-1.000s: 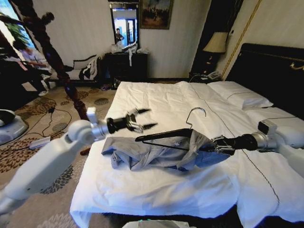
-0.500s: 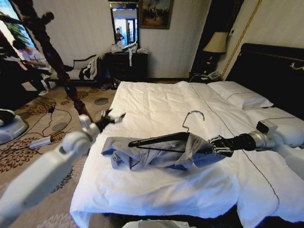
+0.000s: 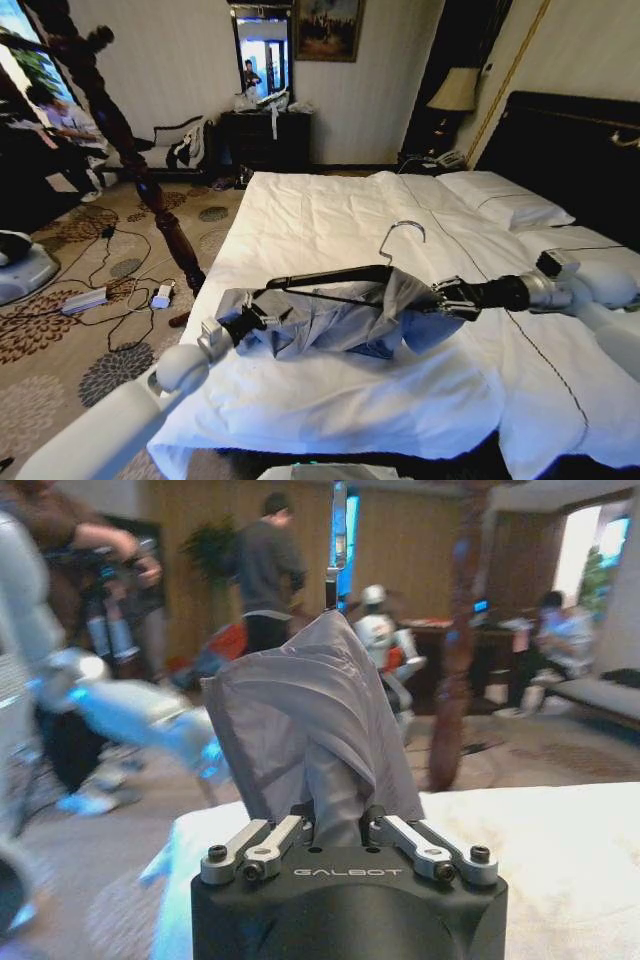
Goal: Pick up the clothes from the bed and hang them on the clothes hanger.
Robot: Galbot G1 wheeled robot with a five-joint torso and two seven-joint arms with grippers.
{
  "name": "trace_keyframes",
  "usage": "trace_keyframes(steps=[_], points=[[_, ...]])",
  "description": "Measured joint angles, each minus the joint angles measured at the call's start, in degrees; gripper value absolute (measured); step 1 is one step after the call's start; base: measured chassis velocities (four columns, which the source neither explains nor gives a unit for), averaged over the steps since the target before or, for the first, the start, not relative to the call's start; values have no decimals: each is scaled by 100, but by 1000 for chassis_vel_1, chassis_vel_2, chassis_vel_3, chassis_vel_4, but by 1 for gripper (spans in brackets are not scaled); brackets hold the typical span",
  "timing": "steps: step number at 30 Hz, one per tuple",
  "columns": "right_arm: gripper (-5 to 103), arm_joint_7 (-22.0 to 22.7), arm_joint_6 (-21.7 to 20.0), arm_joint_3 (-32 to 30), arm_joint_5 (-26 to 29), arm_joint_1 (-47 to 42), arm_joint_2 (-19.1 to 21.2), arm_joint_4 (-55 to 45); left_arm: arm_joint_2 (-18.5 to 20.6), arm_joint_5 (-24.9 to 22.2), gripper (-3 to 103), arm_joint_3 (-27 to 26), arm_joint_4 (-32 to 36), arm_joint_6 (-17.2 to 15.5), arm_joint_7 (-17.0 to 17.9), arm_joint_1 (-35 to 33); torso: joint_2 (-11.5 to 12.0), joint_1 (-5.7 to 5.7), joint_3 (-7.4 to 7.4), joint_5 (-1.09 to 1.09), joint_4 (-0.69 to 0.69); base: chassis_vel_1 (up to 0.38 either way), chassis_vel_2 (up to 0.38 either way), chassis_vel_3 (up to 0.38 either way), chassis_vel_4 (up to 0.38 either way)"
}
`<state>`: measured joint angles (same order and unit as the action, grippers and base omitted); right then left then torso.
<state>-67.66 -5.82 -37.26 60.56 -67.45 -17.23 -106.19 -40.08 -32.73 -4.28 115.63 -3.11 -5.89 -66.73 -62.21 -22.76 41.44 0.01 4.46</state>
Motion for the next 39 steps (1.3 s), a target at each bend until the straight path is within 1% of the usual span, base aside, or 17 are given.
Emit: trace_keyframes(steps=[2, 5, 8, 9, 11, 14, 15, 16, 19, 22, 26, 28, 30, 34, 36, 37, 39], points=[[17, 252, 1, 2, 191, -105, 11, -132, -102, 52, 100, 102, 25, -5, 112, -226, 0, 0, 0, 1, 0, 0, 0, 0, 0], [17, 250, -5, 6, 206, -121, 39, -161, -262, 109, 100, 156, 1, 11, 154, -350, 0, 0, 0, -1, -1, 0, 0, 0, 0], [17, 176, -5, 36, 190, -120, 81, -163, -662, 118, 100, 191, -214, 81, 192, -350, -1, 0, 0, -1, 0, 0, 0, 0, 0], [17, 142, -2, 58, 181, -107, 111, -184, -1022, -29, 102, 303, -435, 152, 193, -198, 0, -1, 1, -1, 0, 0, 0, 0, 0], [17, 123, -2, 58, 181, -105, 123, -208, -1124, -139, 100, 352, -504, 230, 144, -124, -1, -1, 1, -2, 0, 0, 0, 0, 0], [17, 62, -2, 29, 180, -132, 175, -361, -1362, -845, 99, 457, -840, 446, -165, 239, -1, 0, 0, -1, 1, 0, 0, 0, 0], [17, 60, -2, 5, 182, -143, 190, -414, -1412, -1032, 99, 472, -1004, 445, -246, 369, -1, 0, 0, -1, 1, 0, 0, 0, 0], [17, 60, -2, 5, 182, -143, 190, -414, -1412, -1032, 99, 472, -1004, 445, -246, 369, -1, 0, 0, -1, 1, 0, 0, 0, 0], [17, 46, -2, -58, 182, -163, 220, -563, -1608, -1339, 97, 488, -1521, 386, -497, 720, -1, -1, 1, -1, 0, 0, 0, 0, 0], [17, 33, -2, -98, 195, -205, 244, -640, -1687, -1525, 94, 497, -1662, 292, -614, 854, 0, -1, 1, -1, 0, 0, 0, 0, 0], [17, 15, -9, -158, 232, -257, 266, -795, -1761, -1718, 76, 514, -1764, 85, -778, 1006, -1, -1, 1, -1, 0, 0, 0, 0, 0], [17, 15, -13, -162, 240, -258, 267, -817, -1761, -1744, 76, 519, -1772, 50, -807, 1026, -1, -1, 1, -1, -1, 0, 0, 0, 0], [17, 14, -20, -169, 256, -261, 268, -875, -1761, -1840, 65, 535, -1791, -50, -896, 1080, -1, -1, 1, -1, -1, 0, 0, 0, 0], [17, 13, -37, -181, 273, -266, 276, -948, -1805, -1913, 59, 537, -1866, -120, -1014, 1138, -1, -1, 1, 0, 0, 0, 0, 0, 0], [17, 12, -51, -220, 297, -306, 301, -1011, -1900, -1929, 49, 528, -1979, -155, -1111, 1182, -1, -1, 1, -1, 0, 0, 0, 0, 0], [17, 12, -51, -220, 297, -306, 301, -1011, -1900, -1929, 49, 528, -1979, -155, -1111, 1182, -1, -1, 1, -1, 0, 0, 0, 0, 0], [17, 13, -54, -242, 308, -334, 324, -1033, -1962, -1929, 38, 526, -2027, -166, -1152, 1200, -1, -1, 1, -1, 0, 0, 0, 0, 0]])
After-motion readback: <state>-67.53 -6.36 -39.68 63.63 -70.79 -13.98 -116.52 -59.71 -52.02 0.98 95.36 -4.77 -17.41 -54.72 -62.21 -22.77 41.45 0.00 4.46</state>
